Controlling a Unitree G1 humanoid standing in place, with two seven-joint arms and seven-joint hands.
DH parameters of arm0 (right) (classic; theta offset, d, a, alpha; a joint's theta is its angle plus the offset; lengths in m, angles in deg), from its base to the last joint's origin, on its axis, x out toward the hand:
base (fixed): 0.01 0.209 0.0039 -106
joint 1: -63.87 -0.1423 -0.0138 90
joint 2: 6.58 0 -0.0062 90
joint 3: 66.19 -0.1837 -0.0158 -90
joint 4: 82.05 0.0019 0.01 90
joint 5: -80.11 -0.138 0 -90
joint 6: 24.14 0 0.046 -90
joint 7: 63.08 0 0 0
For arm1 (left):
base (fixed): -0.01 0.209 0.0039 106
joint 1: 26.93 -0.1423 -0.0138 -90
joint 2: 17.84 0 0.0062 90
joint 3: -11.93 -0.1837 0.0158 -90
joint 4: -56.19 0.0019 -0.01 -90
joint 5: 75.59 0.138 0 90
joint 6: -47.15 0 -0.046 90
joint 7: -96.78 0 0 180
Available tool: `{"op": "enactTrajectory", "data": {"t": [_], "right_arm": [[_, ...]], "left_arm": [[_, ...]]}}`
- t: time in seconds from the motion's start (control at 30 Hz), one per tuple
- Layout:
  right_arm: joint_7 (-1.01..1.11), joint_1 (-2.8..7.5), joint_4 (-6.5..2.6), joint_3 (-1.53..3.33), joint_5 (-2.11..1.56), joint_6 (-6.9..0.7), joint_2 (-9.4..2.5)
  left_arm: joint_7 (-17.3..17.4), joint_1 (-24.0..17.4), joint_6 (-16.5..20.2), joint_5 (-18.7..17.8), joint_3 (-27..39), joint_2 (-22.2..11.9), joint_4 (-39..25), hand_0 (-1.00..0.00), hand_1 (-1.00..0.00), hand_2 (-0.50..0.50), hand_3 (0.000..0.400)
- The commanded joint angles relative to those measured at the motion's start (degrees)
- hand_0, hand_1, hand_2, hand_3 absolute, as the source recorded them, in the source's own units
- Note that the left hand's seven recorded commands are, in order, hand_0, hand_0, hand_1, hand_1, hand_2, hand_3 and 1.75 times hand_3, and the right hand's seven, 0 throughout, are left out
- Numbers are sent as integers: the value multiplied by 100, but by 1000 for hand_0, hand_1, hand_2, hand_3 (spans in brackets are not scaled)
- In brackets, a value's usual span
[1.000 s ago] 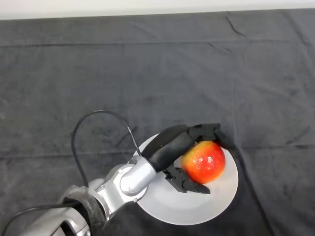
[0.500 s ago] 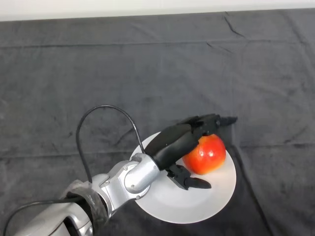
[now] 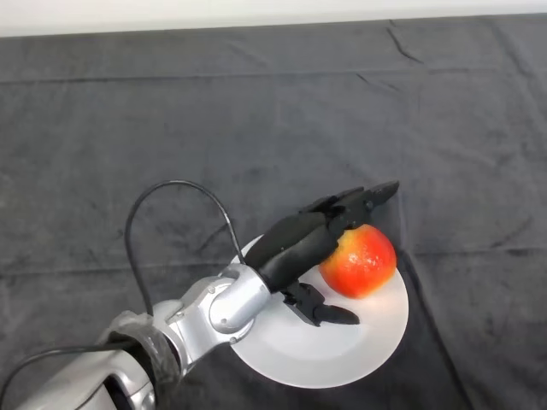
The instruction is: Move the apple to the plate
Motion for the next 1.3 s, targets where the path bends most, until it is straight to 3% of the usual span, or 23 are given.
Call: {"op": "enactTrajectory", "data": {"t": [0.03,0.63,1.0,1.3], "right_arm": [[-10,4,-25,-127,17,-55,182],[-10,4,-26,-128,19,-55,183],[-10,4,-26,-130,19,-56,183],[-10,4,-26,-130,20,-56,183]], "left_arm": [[42,69,-64,-19,236,-355,232,0,0,0,0],[-293,211,-493,-308,1356,-1117,431,0,0,0,0],[-658,189,-629,-481,2120,-1781,355,0,0,0,0],[-904,8,-783,-752,2861,-2517,189,0,0,0,0]]}}
